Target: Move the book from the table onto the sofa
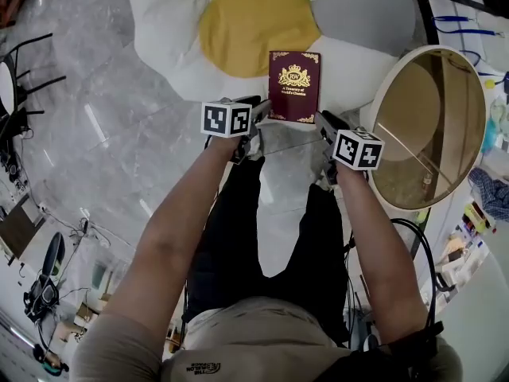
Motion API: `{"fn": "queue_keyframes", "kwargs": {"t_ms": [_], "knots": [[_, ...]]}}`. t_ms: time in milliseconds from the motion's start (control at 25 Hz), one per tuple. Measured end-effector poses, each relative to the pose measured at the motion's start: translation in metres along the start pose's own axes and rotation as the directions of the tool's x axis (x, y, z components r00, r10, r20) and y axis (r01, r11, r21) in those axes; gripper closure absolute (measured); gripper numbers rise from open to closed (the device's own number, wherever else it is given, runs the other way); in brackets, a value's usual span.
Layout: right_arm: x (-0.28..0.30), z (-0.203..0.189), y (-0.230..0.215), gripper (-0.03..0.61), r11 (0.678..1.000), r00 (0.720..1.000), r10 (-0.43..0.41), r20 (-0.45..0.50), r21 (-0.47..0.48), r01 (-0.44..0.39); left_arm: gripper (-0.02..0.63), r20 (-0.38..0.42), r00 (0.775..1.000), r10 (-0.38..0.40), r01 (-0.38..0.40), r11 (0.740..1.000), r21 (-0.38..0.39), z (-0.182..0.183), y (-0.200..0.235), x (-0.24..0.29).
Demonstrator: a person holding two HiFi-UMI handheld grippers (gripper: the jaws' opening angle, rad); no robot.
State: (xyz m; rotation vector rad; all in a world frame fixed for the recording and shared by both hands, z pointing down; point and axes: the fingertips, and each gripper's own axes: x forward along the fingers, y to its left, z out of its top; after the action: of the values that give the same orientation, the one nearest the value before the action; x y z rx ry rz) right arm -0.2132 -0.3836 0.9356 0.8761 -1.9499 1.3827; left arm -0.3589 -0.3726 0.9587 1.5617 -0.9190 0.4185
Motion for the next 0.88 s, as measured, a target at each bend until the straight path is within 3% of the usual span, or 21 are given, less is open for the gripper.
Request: {"fn": "queue_keyframes", "kwargs": {"t_ms": [280,400,560,720,880], "knots": [[-0.097,0.004,0.053,0.545,0.99,0.997,0.066,-0.034,-0.121,-0.07,0.479,0.009,1.0,-0.024,0.023,0.999,0.036,-0.021,-0.095,-0.077],[-0.139,0.009,0.073,0.555,0.98,0.994,0.096,-0.049,-0.17,-0.104,0.486,0.039,0.996,-0.076,0.072,0.994,0.081,-0.011,-0.145,-0.109],[-0.214,-0.003,0.099,0.565,0.957,0.986,0.139,-0.094,-0.244,-0.158,0.549,0.092,0.984,-0.153,0.143,0.984,0.109,-0.015,-0.227,-0.163],[-0.292,-0.008,0.124,0.565,0.922,0.978,0.183,-0.103,-0.328,-0.207,0.602,0.13,0.966,-0.224,0.197,0.962,0.188,-0.019,-0.309,-0.211],[-0.362,-0.004,0.148,0.566,0.892,0.97,0.228,-0.084,-0.381,-0.243,0.606,0.133,0.954,-0.268,0.223,0.933,0.281,-0.026,-0.387,-0.248]]}}
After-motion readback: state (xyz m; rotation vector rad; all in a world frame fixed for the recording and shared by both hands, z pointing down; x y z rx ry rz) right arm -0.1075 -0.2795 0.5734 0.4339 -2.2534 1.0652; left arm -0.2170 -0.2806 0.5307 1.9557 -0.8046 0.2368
